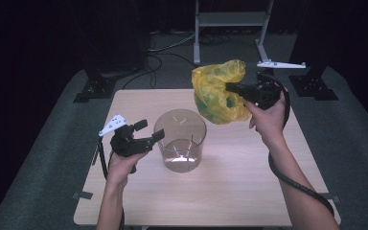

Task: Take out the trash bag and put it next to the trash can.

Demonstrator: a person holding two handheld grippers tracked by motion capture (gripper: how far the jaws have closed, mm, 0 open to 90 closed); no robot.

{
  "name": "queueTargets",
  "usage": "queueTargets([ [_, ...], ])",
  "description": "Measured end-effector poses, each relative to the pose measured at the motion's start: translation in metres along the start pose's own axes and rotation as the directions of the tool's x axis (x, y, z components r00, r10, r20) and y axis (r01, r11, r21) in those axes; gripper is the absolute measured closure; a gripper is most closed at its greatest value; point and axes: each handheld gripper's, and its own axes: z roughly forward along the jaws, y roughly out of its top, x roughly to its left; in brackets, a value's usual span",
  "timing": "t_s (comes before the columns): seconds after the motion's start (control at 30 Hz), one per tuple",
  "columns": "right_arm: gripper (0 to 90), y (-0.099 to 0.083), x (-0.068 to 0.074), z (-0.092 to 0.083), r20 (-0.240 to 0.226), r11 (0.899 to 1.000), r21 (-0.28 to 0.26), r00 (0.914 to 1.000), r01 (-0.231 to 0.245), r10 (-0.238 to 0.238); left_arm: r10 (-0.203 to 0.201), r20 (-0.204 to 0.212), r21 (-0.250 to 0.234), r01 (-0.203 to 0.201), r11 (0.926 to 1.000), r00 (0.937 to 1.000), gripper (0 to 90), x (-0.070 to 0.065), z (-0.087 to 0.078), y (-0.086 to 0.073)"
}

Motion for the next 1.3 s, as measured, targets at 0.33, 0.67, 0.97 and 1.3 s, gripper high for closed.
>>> queueTargets([
  [0.33, 90.0, -0.009, -0.014, 0.0, 0.023, 1.0, 0.003, 0.9994, -0.027, 0.027, -0.008, -0.002, 0.001, 0.008, 1.0, 1.0, 8.8, 0.001, 0.001, -0.001],
  [0.67, 90.0, -0.02, -0.026, 0.002, 0.038, 0.998, 0.018, 0.9978, -0.056, 0.055, -0.01, 0.001, -0.001, 0.01, 0.9999, 0.9999, 8.8, 0.001, 0.001, -0.001],
  [0.97, 90.0, -0.027, -0.033, 0.005, 0.049, 0.997, 0.029, 0.9963, -0.073, 0.071, -0.005, -0.001, -0.003, 0.005, 1.0, 1.0, 8.8, 0.001, 0.001, -0.001],
  [1.3, 90.0, -0.035, -0.038, 0.007, 0.056, 0.995, 0.042, 0.9949, -0.086, 0.084, -0.005, 0.012, 0.006, 0.005, 1.0, 0.9999, 8.9, 0.0, 0.003, 0.0],
])
